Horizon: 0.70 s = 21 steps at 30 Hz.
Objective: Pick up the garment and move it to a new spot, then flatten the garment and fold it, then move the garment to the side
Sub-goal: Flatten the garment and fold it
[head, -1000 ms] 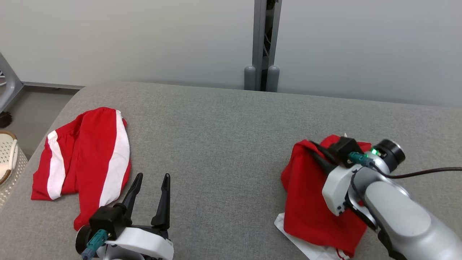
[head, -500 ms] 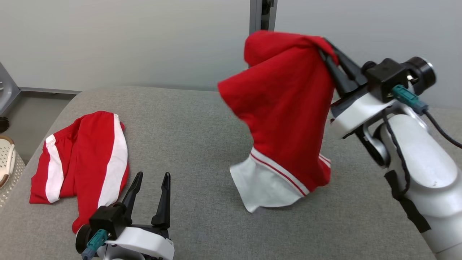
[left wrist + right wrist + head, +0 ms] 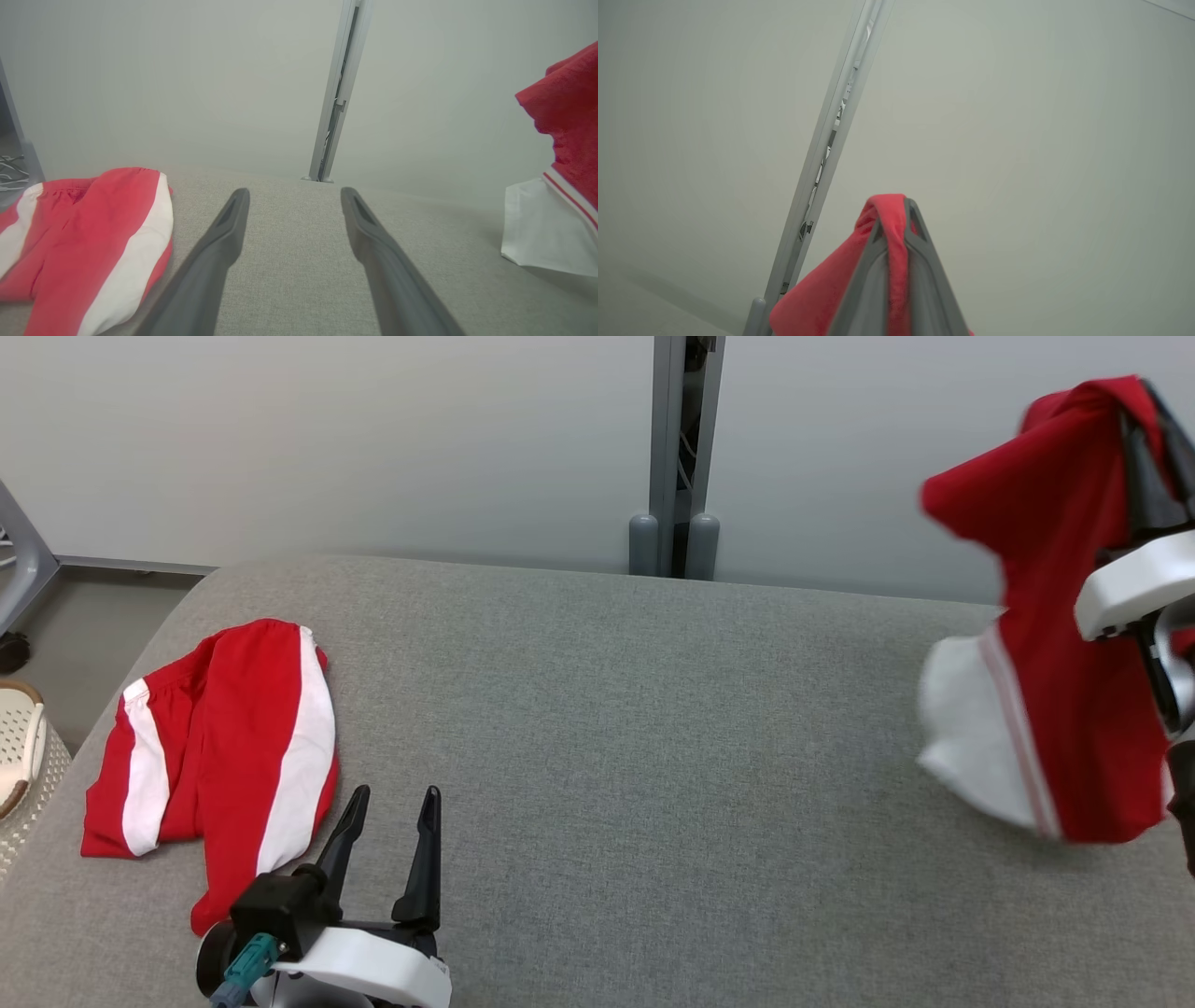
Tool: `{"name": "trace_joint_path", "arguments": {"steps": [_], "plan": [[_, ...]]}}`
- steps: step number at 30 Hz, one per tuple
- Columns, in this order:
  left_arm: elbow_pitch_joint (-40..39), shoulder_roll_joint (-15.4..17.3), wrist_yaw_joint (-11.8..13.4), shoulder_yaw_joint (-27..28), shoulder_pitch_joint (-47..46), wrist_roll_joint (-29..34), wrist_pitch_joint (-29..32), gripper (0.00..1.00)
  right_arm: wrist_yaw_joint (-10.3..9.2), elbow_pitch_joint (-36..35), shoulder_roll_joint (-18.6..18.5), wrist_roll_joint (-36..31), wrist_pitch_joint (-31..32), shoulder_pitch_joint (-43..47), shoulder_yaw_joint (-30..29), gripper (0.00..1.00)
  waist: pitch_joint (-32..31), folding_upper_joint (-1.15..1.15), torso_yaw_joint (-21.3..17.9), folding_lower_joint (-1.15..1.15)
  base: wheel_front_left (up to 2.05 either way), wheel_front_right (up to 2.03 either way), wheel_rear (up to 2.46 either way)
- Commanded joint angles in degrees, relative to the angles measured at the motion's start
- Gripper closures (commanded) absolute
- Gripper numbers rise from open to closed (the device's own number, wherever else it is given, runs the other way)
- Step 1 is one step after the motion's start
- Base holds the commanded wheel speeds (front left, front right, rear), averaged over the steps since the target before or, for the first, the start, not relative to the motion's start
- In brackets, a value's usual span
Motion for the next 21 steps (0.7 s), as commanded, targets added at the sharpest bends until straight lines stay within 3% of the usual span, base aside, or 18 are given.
{"name": "trace_joint_path", "arguments": {"steps": [1,5,9,14,21], "plan": [[-0.1,0.2,-0.2,0.0,0.1,0.2,-0.2,0.00,-0.01,-0.4,-0.4,-1.3,-0.1,-0.5,-0.5,1.00,0.1,0.00,0.0,0.00,0.00,0.00,0.00],[0.1,0.2,-0.4,-0.1,0.3,0.4,-0.2,0.00,-0.01,0.8,1.5,-3.3,-0.1,-0.5,0.4,1.00,0.3,0.00,0.0,0.00,0.00,0.00,0.00],[0.3,0.2,-0.5,-0.7,0.1,0.2,-0.2,0.00,-0.01,4.2,4.8,-1.9,-0.1,0.7,5.7,1.00,0.4,0.00,0.3,0.00,0.00,0.00,0.00],[0.6,0.2,-0.6,-1.5,-1.0,-0.1,-0.2,0.00,-0.01,8.6,8.7,1.5,-0.1,2.3,15.0,1.00,1.0,0.00,1.8,0.00,0.00,0.00,0.00],[0.7,0.2,-0.6,-2.4,-2.6,-1.0,-0.2,0.00,-0.01,11.5,11.0,6.8,-0.1,1.0,28.6,1.00,3.6,0.00,5.0,0.00,0.00,0.00,0.00]]}}
